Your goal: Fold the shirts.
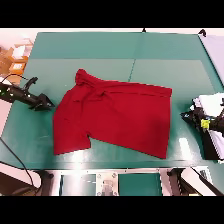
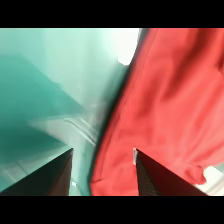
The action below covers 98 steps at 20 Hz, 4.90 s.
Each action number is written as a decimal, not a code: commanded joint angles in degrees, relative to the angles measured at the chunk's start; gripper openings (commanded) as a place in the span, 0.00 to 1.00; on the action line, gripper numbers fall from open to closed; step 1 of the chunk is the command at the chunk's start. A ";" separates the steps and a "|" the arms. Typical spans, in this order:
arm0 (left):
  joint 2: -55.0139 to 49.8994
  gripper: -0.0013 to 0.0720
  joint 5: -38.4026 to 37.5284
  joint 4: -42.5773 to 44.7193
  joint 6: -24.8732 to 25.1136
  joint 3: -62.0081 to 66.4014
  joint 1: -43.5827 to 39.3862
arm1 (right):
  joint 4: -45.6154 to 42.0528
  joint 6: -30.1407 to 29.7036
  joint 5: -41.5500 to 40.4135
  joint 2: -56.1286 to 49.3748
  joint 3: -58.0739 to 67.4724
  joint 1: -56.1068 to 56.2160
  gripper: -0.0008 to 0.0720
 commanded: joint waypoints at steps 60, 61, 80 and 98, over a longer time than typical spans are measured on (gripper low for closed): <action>64.22 0.05 16.55 -9.42 -9.07 34.95 -4.63 | -2.40 14.86 -0.26 16.33 75.36 6.10 0.03; 61.42 0.05 12.31 -8.50 -10.36 34.95 -4.63 | -0.28 14.84 -0.28 16.33 70.86 6.10 0.03; -0.85 0.05 34.86 -22.53 -0.07 13.68 -13.31 | 12.46 1.33 -24.63 -42.91 47.71 27.52 0.03; -1.79 0.05 6.12 1.22 -12.02 20.90 -13.31 | -8.70 10.51 11.76 -50.14 63.95 20.63 0.03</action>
